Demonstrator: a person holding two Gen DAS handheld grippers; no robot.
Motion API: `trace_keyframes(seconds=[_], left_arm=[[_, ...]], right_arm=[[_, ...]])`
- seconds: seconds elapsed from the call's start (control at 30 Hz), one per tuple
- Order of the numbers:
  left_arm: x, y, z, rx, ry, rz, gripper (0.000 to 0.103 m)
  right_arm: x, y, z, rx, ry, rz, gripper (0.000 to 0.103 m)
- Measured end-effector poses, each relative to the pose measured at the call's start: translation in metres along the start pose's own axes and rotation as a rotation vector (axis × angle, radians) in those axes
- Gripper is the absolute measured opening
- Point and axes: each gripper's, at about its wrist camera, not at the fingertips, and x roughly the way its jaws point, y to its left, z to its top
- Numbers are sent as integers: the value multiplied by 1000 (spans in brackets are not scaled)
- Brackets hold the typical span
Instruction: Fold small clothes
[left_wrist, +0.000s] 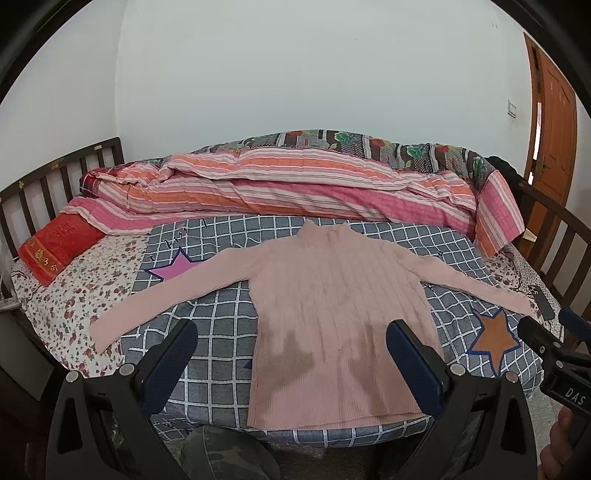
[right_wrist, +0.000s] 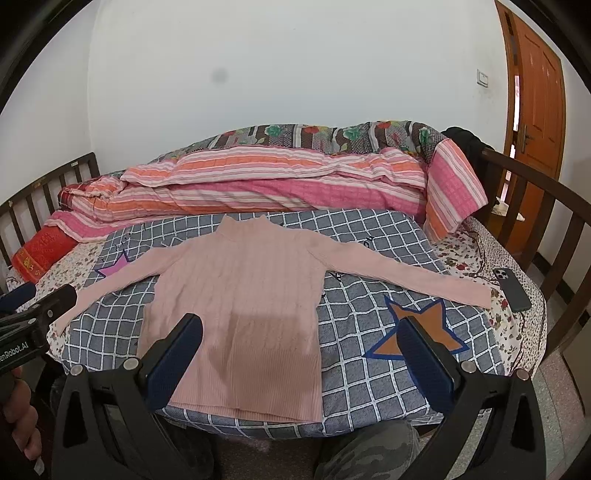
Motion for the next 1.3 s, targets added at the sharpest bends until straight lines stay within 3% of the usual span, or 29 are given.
trace_keyframes(seconds=[0.47,0.7,0.83,1.07,1.3], left_arm=[[23,8,-6,2,24,-54,103],[64,22,-19,-33,110,-112,103],[97,36,-32,-50,175,-93,103],[150,90,-61,-200,259,-44,102],[180,170,-76,-460,227,-68,98]], right_arm=[[21,6,-2,-4,0,-5,103],[50,7,-9,-12,46,-19,103],[77,5,-21,-22,86,-39,103],[128,4,-37,-28,124,-9,103],[170,12,-43,-41,151,77,103]])
